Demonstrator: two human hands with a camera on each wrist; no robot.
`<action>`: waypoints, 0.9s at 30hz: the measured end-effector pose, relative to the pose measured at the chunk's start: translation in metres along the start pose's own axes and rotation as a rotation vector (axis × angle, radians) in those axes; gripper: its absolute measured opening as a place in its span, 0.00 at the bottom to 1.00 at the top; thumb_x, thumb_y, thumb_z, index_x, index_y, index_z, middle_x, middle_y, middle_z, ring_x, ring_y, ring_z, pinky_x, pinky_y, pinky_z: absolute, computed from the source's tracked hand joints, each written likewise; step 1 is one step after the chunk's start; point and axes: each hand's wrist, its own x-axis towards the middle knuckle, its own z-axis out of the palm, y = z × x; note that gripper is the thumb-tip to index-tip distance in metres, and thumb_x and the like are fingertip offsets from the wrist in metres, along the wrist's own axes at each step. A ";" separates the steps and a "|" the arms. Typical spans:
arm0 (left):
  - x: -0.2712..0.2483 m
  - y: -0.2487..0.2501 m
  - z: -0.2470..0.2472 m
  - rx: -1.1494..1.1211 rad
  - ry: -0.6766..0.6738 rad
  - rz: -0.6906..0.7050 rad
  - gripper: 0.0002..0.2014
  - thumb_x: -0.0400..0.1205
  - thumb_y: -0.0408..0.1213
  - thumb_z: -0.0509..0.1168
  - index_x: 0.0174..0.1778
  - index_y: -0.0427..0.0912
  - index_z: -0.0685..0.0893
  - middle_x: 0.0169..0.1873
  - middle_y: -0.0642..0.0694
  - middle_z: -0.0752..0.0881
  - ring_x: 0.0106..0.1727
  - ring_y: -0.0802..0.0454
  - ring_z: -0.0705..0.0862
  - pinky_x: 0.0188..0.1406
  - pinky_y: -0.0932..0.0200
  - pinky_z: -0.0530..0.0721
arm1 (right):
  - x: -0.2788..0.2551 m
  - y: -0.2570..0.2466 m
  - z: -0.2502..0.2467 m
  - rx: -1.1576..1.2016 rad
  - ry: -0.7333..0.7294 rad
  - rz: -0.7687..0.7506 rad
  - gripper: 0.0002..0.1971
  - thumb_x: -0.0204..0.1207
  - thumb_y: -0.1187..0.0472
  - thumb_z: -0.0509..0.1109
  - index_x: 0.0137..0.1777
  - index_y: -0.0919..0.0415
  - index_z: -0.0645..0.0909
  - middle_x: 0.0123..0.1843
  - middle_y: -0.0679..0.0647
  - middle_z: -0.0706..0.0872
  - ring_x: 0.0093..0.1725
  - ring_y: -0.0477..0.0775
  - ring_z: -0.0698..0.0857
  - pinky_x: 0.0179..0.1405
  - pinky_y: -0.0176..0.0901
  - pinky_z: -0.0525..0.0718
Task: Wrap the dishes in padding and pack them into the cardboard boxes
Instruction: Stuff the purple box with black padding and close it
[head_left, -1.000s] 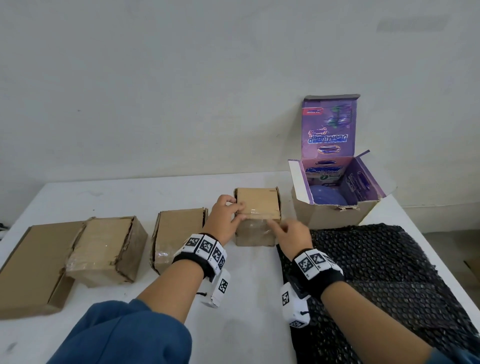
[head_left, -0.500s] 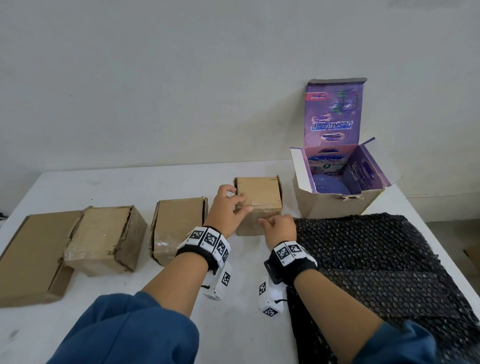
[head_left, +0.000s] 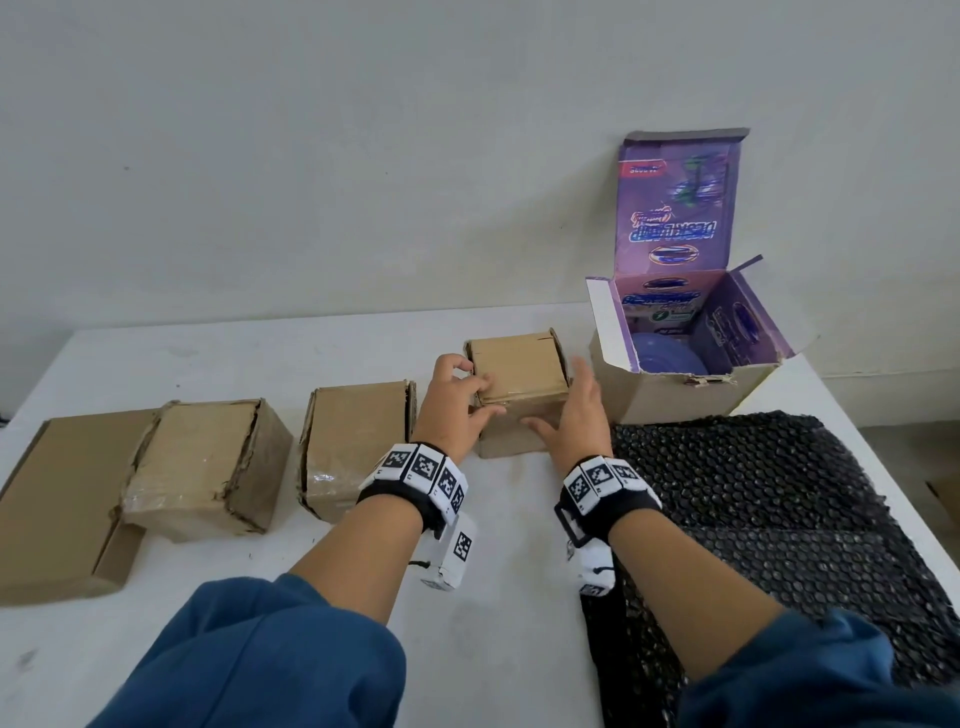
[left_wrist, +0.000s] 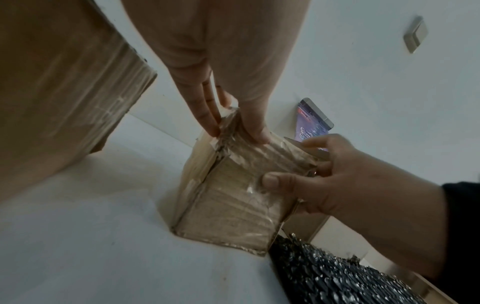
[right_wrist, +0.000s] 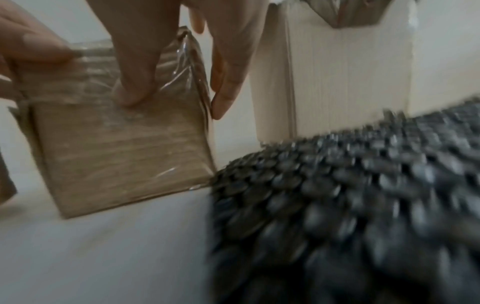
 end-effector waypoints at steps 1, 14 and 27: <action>0.000 0.000 0.000 -0.004 -0.002 -0.002 0.19 0.73 0.40 0.75 0.58 0.35 0.86 0.62 0.44 0.72 0.55 0.49 0.79 0.56 0.56 0.84 | 0.004 0.001 -0.001 -0.053 -0.051 -0.048 0.45 0.65 0.63 0.81 0.78 0.63 0.58 0.70 0.66 0.70 0.67 0.64 0.75 0.68 0.56 0.76; -0.001 0.006 0.005 0.081 0.012 -0.057 0.21 0.74 0.38 0.74 0.63 0.37 0.83 0.65 0.42 0.72 0.61 0.48 0.77 0.59 0.67 0.72 | 0.010 0.003 -0.010 -0.196 -0.181 -0.084 0.44 0.67 0.67 0.78 0.79 0.63 0.54 0.69 0.64 0.69 0.66 0.66 0.75 0.65 0.55 0.75; -0.088 0.080 0.061 0.175 0.015 -0.071 0.16 0.77 0.45 0.69 0.59 0.43 0.82 0.56 0.42 0.78 0.58 0.43 0.76 0.55 0.49 0.78 | -0.030 0.079 -0.146 -0.349 -0.466 -0.039 0.18 0.74 0.55 0.73 0.60 0.62 0.80 0.53 0.58 0.87 0.56 0.58 0.84 0.55 0.40 0.77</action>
